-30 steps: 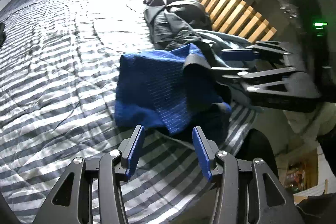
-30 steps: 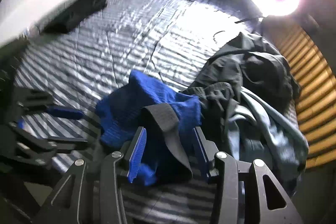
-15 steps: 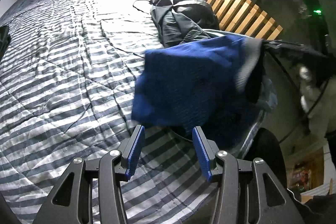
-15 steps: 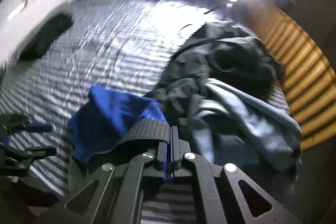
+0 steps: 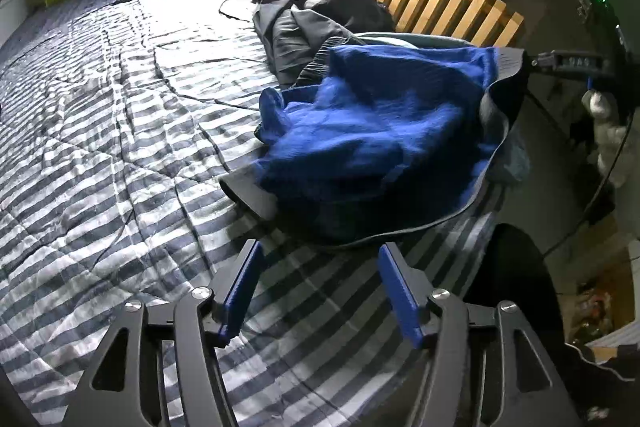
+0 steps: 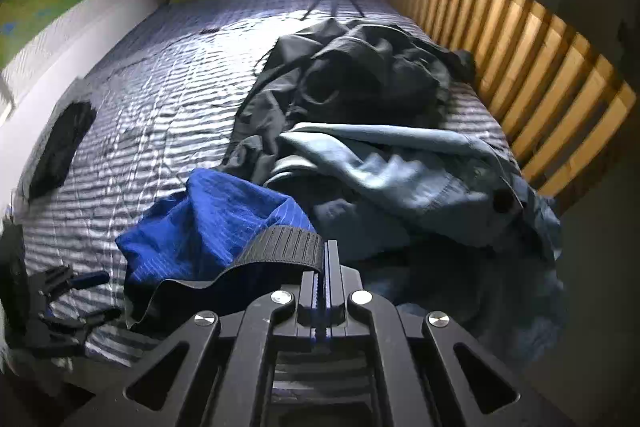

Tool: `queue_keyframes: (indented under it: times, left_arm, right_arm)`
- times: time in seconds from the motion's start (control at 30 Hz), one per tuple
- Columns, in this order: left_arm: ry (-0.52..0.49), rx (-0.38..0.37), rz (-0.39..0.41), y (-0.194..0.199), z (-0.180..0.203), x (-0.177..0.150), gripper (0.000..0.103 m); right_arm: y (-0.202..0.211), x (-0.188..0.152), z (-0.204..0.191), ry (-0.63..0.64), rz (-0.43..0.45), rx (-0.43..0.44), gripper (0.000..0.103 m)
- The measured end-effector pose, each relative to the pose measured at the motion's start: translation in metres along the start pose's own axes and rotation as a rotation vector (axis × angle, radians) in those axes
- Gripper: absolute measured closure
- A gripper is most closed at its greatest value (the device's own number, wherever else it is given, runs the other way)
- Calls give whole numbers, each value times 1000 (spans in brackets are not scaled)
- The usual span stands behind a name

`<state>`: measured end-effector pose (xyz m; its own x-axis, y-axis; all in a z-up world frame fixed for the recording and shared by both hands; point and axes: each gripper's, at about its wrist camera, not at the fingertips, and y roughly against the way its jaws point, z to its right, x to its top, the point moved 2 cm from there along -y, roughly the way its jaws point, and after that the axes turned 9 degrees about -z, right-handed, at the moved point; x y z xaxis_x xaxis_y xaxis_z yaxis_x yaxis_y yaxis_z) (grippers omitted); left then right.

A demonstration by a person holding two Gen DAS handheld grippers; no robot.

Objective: Fold small clothes
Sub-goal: 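Grasp the black waistband with the left tool while the right tool holds it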

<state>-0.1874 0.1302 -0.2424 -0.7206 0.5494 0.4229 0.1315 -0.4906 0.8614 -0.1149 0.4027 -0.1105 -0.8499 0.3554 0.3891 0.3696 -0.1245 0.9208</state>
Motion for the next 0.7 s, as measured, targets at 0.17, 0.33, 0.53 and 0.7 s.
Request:
queue_keyframes:
  times: [0.17, 0.33, 0.53, 0.7]
  left_arm:
    - [-16, -9, -17, -13, 8, -3, 36]
    - [-31, -10, -27, -23, 29, -11, 36]
    - [-114, 69, 8, -23, 66, -25, 36]
    - [-68, 86, -56, -54, 66, -19, 81]
  right_arm:
    - [14, 6, 20, -29, 27, 5, 101]
    - [14, 8, 23, -16, 29, 12, 101]
    - [11, 5, 26, -6, 30, 26, 101]
    - [10, 3, 29, -5, 23, 33, 101]
